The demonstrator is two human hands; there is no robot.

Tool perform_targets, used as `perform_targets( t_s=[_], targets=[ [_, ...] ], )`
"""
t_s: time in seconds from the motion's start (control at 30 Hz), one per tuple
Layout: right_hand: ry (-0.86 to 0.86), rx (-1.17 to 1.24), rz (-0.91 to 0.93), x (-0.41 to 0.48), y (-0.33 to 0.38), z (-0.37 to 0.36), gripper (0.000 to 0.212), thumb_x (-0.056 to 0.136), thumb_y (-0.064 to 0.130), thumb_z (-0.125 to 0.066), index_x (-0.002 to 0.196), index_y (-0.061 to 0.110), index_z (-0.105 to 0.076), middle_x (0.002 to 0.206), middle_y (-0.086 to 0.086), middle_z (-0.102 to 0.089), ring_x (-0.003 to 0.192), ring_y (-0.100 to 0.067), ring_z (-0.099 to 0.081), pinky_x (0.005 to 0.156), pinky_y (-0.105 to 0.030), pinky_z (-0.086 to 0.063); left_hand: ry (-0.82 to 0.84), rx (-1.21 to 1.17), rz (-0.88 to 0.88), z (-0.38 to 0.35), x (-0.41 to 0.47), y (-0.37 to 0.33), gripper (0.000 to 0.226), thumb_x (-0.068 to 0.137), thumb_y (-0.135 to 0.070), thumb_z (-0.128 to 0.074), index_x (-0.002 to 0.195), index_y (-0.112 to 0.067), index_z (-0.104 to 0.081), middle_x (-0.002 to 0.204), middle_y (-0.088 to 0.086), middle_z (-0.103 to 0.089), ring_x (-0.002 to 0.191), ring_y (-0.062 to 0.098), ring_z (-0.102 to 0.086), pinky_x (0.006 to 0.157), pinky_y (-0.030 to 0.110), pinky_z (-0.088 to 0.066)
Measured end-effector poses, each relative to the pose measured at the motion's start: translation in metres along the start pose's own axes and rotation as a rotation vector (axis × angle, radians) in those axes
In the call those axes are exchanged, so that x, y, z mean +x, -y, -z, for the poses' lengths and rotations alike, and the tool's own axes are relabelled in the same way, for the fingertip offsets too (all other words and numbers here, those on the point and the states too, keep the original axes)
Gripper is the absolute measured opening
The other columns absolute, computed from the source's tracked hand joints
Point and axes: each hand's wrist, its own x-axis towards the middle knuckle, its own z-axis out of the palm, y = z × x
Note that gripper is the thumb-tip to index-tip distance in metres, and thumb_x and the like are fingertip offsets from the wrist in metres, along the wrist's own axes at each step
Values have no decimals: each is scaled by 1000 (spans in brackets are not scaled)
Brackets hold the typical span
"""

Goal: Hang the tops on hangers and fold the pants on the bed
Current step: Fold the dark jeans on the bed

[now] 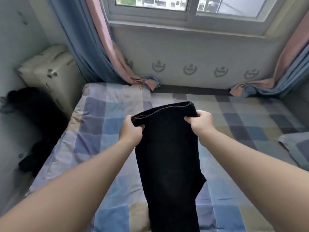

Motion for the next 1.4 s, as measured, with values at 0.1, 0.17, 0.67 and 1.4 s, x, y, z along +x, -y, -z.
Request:
perform_targets(
  t_s=[0.1,0.17,0.67,1.4],
  targets=[
    [-16,-147,23,68,-54,-52,9,93,15,-66,99,8,-64,97,-10,-69,95,-32,-66,85,-48,-56,1,63,30,-31,69,64,20,94,-24,-66,109,-21,-53,103,-2,-64,94,18,-62,73,34,-49],
    [-19,-293,46,102,-93,-78,17,96,17,-62,112,13,-59,104,-6,-66,95,-27,-63,77,-41,-52,-11,199,40,-49,103,107,40,96,-34,-62,131,-23,-46,128,-2,-60,119,23,-55,99,44,-46],
    [439,-728,-89,25,-312,-121,66,103,48,-41,159,37,-8,167,7,-11,154,-19,-7,120,-55,-20,382,805,-119,-109,-14,321,74,95,-64,-42,157,-41,-9,169,-5,-2,153,23,1,121,49,-11],
    [707,-982,-77,-236,-473,93,66,102,60,-29,158,44,3,169,8,0,155,-21,-1,121,-53,-10,603,1077,44,-163,-391,357,79,96,-65,-36,159,-35,1,168,0,12,154,29,9,122,51,-9]
  ],
)
